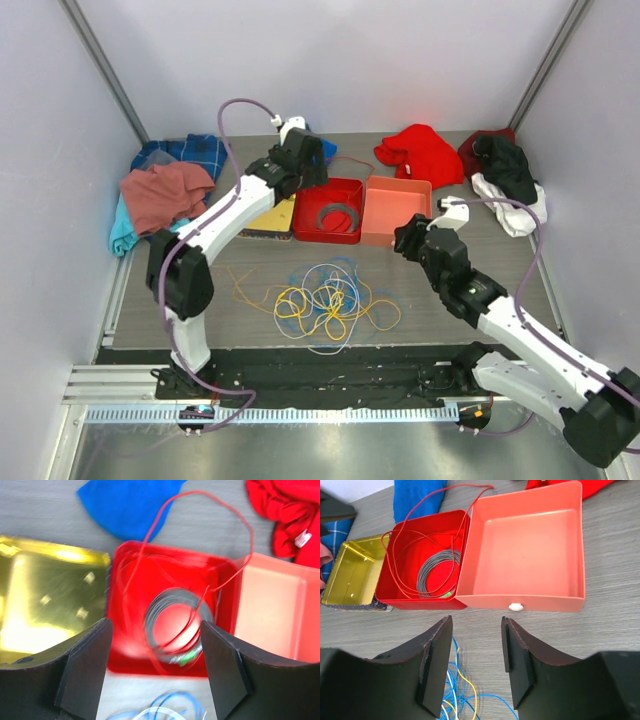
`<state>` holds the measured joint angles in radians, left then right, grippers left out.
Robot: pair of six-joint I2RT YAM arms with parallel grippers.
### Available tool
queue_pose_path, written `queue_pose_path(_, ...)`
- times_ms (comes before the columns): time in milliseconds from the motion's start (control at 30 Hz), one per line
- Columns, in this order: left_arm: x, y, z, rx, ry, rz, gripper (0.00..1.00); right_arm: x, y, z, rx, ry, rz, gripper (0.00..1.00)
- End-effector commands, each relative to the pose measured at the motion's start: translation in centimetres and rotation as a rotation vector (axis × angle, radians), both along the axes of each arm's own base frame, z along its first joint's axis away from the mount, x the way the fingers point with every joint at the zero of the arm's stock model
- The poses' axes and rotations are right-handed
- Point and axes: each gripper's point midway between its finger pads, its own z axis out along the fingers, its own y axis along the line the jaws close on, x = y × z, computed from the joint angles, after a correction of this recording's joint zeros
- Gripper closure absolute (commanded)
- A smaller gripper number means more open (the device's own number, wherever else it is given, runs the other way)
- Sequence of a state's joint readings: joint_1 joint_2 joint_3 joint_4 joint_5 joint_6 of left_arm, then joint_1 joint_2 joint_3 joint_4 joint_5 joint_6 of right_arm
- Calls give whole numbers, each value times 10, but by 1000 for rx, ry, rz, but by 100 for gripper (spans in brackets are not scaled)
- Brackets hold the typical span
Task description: Untangle the cables
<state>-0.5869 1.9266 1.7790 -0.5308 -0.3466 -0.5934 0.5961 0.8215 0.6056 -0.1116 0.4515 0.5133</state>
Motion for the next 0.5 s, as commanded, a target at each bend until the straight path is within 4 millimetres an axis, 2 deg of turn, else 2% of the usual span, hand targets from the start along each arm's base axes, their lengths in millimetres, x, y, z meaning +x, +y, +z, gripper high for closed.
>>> queue_pose_path(0, -21, 30, 24, 1, -54, 86, 25, 27, 19, 23, 92, -67, -20, 47)
queue_pose_path(33, -32, 37, 31, -23, -68, 97, 24, 35, 27, 36, 129, -108, -13, 46)
queue_pose_path(100, -40, 39, 39, -56, -92, 96, 24, 55, 39, 27, 114, -68, 0, 44)
queue_pose_path(133, -49, 39, 34, -62, -80, 86, 25, 60, 52, 25, 118, -28, 58, 43)
queue_pose_path(167, -55, 41, 46, -82, -99, 79, 25, 80, 66, 29, 128, 0, 80, 42)
queue_pose_path(233, -66, 43, 41, -75, -85, 66, 25, 100, 75, 33, 175, 32, 128, 41)
queue_pose_path(267, -74, 45, 51, -89, -103, 62, 25, 113, 80, 48, 205, 10, 134, 40)
queue_pose_path(300, -78, 47, 50, -90, -102, 61, 25, 124, 84, 38, 227, 40, 131, 40)
queue_pose_path(333, -85, 50, 43, -83, -89, 56, 25, 138, 76, 37, 246, 41, 109, 40)
queue_pose_path(367, -89, 53, 41, -84, -86, 60, 25, 148, 80, 48, 273, 30, 126, 39)
queue_pose_path(400, -96, 58, 48, -98, -100, 60, 24, 160, 81, 33, 269, 64, 118, 39)
queue_pose_path(433, -102, 62, 39, -87, -85, 60, 24, 168, 77, 28, 258, 79, 107, 39)
queue_pose_path(467, -106, 64, 38, -86, -84, 60, 24, 178, 77, 39, 256, 62, 102, 39)
